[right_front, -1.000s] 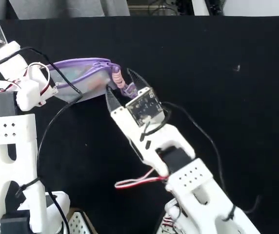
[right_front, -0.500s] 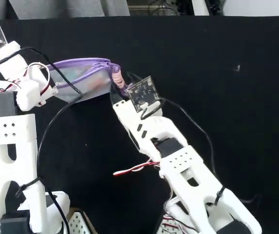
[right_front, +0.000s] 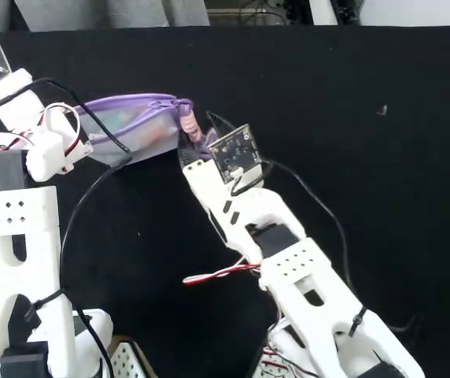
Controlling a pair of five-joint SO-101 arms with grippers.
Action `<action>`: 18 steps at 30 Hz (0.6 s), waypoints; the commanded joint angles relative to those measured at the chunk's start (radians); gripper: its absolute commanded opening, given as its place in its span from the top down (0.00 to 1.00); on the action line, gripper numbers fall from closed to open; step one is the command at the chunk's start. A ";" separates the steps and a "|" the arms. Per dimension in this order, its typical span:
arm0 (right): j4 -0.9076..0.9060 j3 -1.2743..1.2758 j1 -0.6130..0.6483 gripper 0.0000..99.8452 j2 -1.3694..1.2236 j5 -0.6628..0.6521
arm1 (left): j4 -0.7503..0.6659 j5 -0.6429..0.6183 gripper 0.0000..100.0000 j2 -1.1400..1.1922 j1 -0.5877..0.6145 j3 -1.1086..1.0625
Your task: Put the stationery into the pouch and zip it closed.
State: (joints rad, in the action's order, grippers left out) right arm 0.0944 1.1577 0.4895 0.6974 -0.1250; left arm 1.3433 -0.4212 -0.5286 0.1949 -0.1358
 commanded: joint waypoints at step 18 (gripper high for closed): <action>0.029 -0.150 -0.012 0.82 -0.019 0.008 | -0.020 0.011 0.97 -0.008 0.012 -0.007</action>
State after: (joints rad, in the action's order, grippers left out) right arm 0.1005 1.0733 0.4895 0.6958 -0.1189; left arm 1.3433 -0.4212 -0.5286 0.1949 -0.1373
